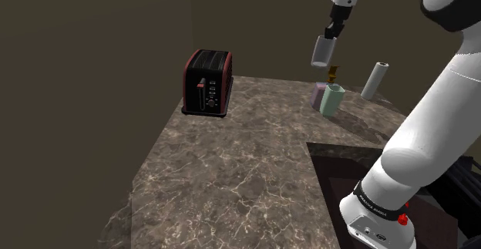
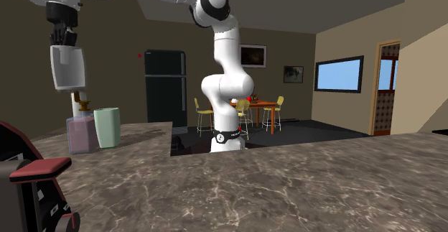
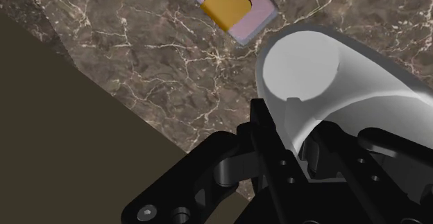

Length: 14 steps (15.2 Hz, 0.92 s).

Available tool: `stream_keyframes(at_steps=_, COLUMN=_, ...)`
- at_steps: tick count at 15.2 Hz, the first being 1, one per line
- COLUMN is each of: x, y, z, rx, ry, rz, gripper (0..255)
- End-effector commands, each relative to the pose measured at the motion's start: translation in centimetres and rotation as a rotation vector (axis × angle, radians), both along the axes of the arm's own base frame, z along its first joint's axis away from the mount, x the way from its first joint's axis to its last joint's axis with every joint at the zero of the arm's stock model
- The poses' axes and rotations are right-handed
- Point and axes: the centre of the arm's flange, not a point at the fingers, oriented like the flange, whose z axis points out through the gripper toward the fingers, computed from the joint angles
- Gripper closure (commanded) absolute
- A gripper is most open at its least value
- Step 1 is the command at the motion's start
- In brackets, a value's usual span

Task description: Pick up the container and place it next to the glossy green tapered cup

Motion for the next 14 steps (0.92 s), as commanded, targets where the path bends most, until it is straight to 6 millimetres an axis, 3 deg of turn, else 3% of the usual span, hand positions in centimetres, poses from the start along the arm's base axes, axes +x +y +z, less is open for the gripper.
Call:
stream_keyframes(at_steps=1, x=0.9, y=-2.4, z=0.3, rx=-0.001, ry=-0.001, rz=0.003, gripper=255)
stream_keyframes(at_steps=7, x=3.3, y=-9.2, z=0.3, rx=-0.001, ry=-0.001, rz=0.003, gripper=255)
stream_keyframes(at_steps=14, x=3.3, y=-9.2, z=-3.4, rx=-0.001, ry=-0.001, rz=0.003, gripper=255)
